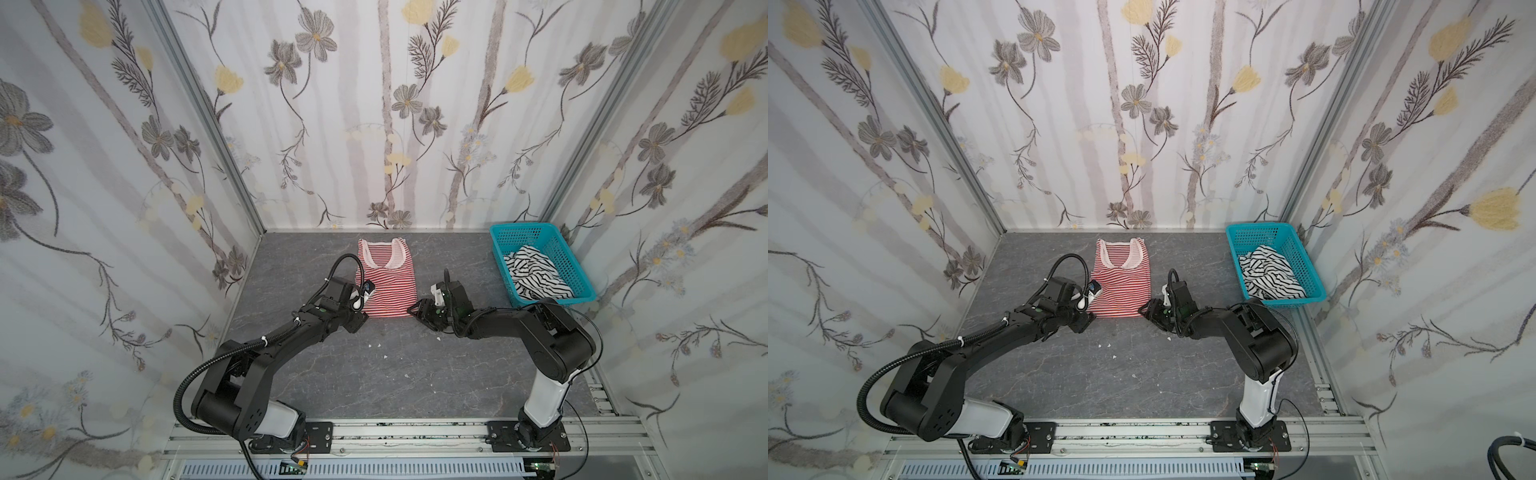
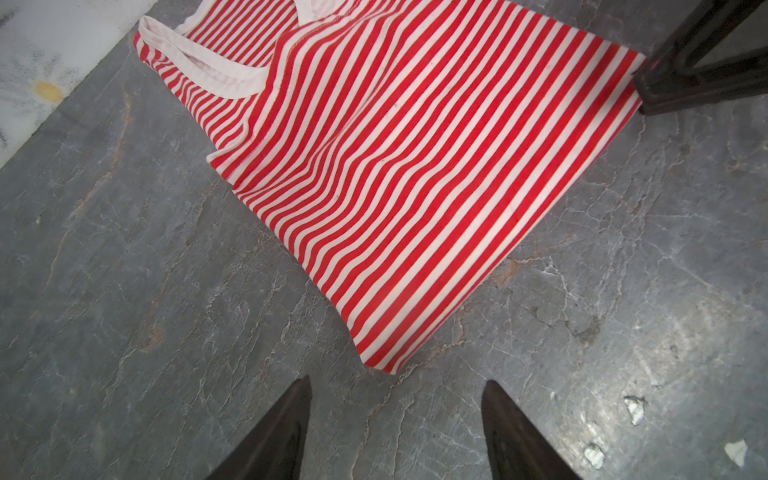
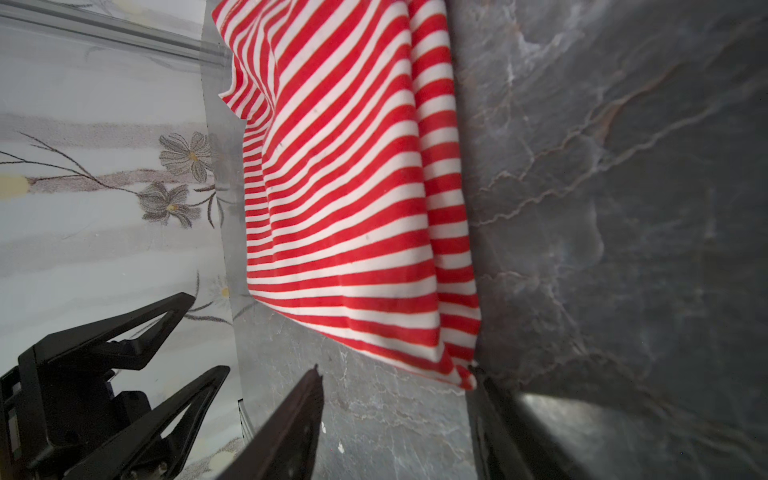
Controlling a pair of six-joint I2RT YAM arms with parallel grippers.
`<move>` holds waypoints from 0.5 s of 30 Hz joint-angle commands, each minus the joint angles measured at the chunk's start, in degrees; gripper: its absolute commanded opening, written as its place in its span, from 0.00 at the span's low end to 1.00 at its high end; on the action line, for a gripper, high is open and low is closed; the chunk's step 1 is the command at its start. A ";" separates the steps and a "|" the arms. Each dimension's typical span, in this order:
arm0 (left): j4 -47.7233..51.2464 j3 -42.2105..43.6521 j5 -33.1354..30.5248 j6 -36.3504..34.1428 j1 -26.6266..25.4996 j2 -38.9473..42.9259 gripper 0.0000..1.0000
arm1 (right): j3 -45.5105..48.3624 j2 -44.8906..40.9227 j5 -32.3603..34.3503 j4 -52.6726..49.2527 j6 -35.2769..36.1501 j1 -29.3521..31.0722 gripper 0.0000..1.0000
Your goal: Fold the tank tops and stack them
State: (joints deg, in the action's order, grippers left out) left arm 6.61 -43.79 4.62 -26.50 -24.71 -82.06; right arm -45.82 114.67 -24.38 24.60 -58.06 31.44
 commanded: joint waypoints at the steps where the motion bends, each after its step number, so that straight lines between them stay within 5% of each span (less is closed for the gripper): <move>1: -1.60 0.42 -0.23 0.33 0.01 0.59 0.67 | -0.23 1.33 1.34 -0.79 -0.91 -0.06 0.56; 8: -2.02 1.07 0.39 0.09 0.01 0.29 0.67 | -1.02 2.75 1.35 1.39 -1.79 -0.39 0.41; 15: -2.56 1.73 -0.05 -0.45 0.01 -0.57 0.67 | -3.29 2.47 1.34 0.15 -1.02 -0.53 0.02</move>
State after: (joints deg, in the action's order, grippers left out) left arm 5.80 -42.24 4.67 -26.59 -24.71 -82.37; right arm -48.07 117.08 -23.64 24.84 -59.11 30.87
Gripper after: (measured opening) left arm 0.671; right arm 0.056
